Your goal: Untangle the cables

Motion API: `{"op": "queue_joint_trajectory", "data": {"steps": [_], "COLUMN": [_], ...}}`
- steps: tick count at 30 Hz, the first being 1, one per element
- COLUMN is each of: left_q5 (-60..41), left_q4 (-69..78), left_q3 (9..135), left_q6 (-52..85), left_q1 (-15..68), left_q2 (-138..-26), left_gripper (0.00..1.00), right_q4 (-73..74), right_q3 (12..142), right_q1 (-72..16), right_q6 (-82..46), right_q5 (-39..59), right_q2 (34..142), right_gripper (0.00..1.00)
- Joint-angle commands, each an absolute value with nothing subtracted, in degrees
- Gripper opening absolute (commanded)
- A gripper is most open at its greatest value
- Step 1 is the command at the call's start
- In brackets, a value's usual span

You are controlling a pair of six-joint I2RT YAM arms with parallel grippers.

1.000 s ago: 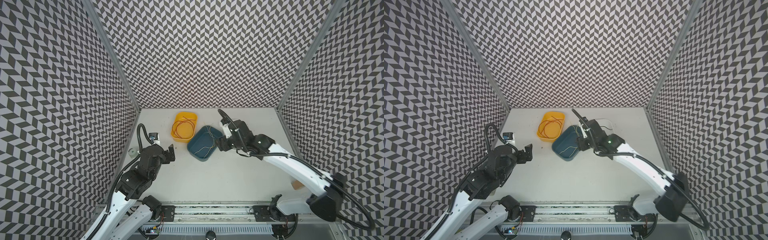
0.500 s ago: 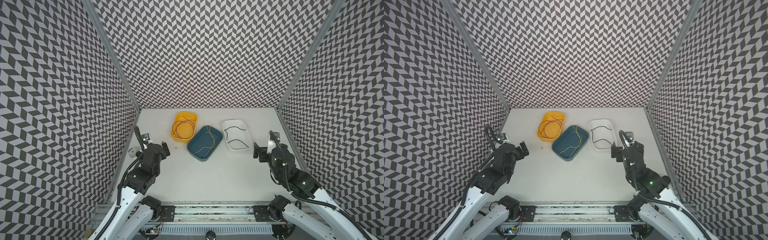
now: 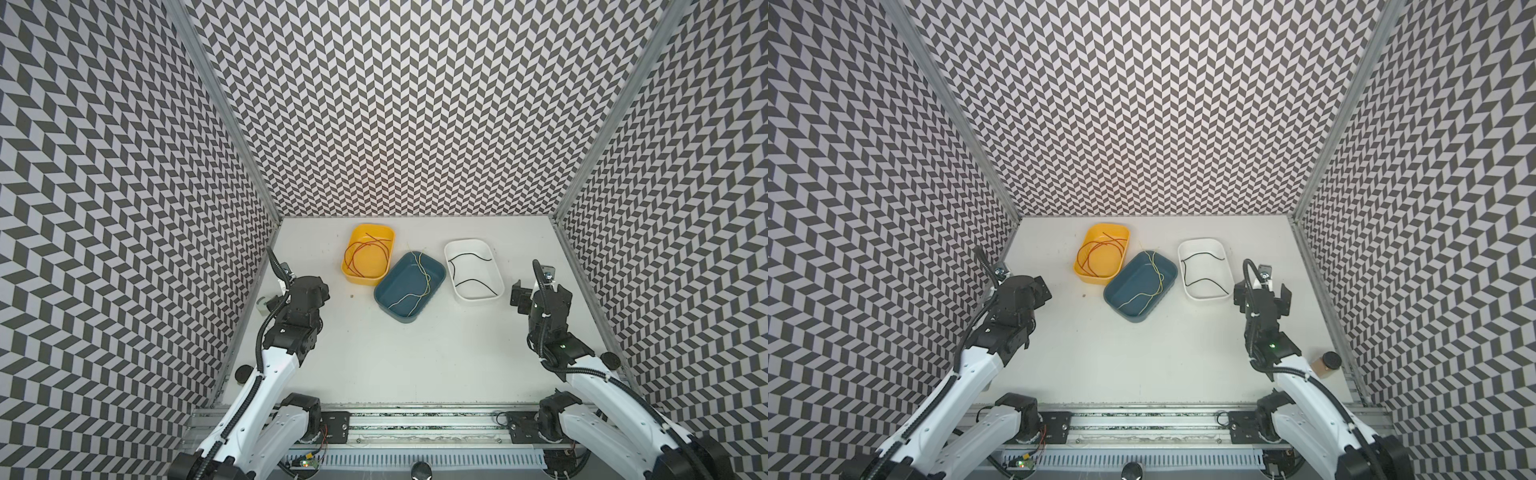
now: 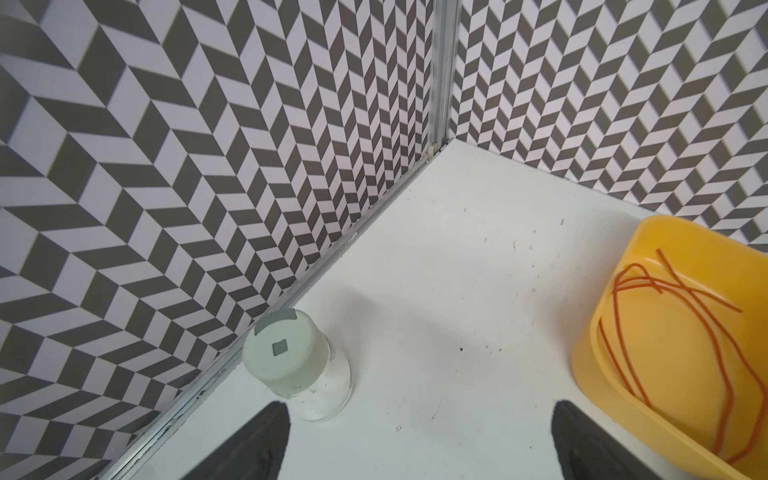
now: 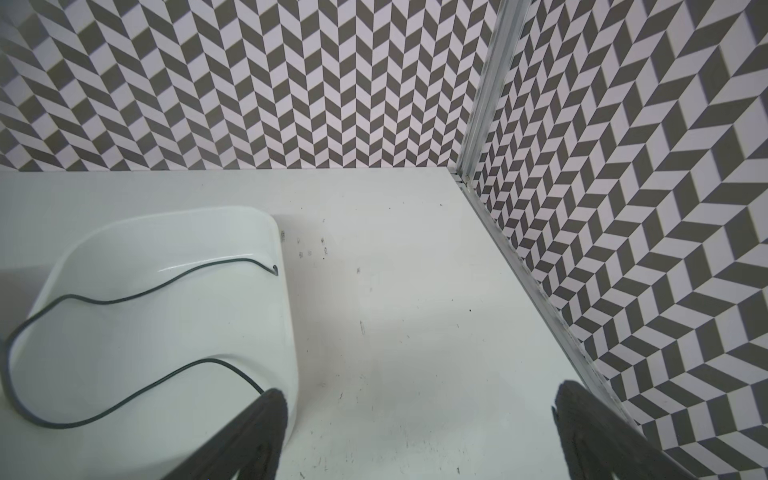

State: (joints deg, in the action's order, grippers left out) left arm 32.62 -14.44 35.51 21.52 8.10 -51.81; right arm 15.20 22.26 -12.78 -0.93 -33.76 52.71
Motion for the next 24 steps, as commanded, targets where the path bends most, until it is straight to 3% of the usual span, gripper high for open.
{"op": "queue_joint_trajectory", "data": {"steps": [1,16,19,22,24], "left_q5": [35.04,34.30,33.73,33.34,32.87], "left_q4": [-7.98,11.34,14.92,20.91,23.75], "left_q3": [33.38,27.16,27.34,26.33,26.07], "left_q6": [22.16,15.01,14.48,13.60,13.51], "left_q1": [6.23,3.79,3.48,3.16,3.02], "left_q2": [-54.15,-65.46,-68.93,-71.95,-74.22], "left_gripper": [1.00,1.00,1.00,1.00,1.00], "right_q4": [26.43,42.60,50.59,55.00,65.80], "right_q3": [21.26,21.51,19.73,18.19,16.37], "right_q1": [-11.78,-9.29,-9.32,-8.95,-8.86], "right_q6": [2.39,3.16,2.48,3.55,4.86], "right_q5": [-30.49,-24.48,-26.29,-21.62,-21.72], "right_q2": [57.34,77.59,83.10,86.11,90.91], "right_gripper": [1.00,1.00,1.00,1.00,1.00]}}
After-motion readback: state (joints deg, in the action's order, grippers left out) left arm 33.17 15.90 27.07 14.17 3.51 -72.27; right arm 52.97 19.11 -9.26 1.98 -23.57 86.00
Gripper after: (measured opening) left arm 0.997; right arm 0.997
